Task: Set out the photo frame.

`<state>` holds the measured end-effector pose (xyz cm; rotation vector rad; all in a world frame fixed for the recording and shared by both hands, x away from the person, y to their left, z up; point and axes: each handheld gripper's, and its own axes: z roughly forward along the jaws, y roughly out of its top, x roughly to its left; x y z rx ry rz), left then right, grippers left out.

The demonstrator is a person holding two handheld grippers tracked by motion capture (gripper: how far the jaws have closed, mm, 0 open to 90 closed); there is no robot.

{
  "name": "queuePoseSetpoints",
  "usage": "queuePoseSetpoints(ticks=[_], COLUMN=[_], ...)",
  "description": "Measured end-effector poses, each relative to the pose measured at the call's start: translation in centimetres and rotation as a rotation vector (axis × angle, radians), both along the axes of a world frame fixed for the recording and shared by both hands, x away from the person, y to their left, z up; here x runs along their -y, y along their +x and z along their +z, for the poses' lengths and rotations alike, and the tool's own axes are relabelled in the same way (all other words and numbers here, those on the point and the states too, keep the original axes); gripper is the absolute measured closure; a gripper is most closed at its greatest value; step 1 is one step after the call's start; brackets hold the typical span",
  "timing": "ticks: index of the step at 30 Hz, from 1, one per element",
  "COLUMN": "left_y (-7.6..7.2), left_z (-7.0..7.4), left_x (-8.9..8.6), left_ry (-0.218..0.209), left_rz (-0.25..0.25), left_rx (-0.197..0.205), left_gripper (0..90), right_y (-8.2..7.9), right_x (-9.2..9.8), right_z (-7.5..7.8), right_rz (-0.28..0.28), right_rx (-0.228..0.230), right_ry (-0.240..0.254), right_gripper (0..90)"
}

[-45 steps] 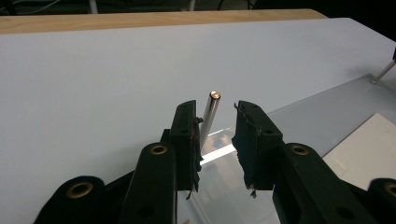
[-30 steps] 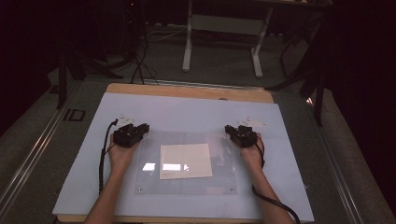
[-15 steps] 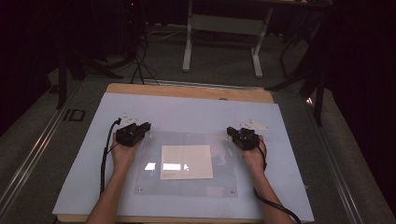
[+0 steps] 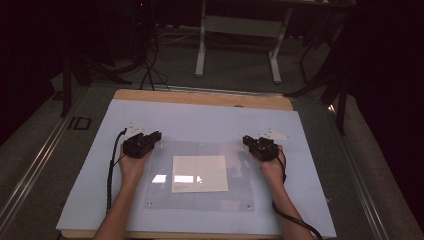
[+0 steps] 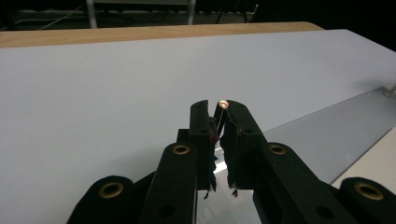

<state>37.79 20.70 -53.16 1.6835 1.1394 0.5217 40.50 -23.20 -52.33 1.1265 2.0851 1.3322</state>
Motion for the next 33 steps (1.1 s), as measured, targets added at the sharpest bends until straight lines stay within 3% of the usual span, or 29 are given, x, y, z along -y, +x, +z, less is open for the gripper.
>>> queuePoseSetpoints(ticks=[5,11,29,33], left_y=[0.0,0.4,2.1,2.3], left_z=[0.0,0.2,0.1,0.4], left_x=[0.1,-0.3,-0.8,-0.6], left_ry=[0.004,-0.001,-0.114,-0.087], left_rz=[0.006,-0.016,-0.014,-0.011], left_rx=[0.001,-0.03,-0.124,-0.136], left_gripper=[83.0,83.2,82.7,83.4], right_y=[0.2,0.5,2.0,2.3], right_x=[0.0,0.2,0.2,0.1], right_z=[0.3,0.4,0.9,0.9], right_rz=[0.003,-0.002,-0.021,-0.022], right_rx=[-0.011,-0.054,-0.156,-0.173], right_ry=[-0.015,0.017,0.046,0.05], right_gripper=[84.9,84.5,84.9,85.0])
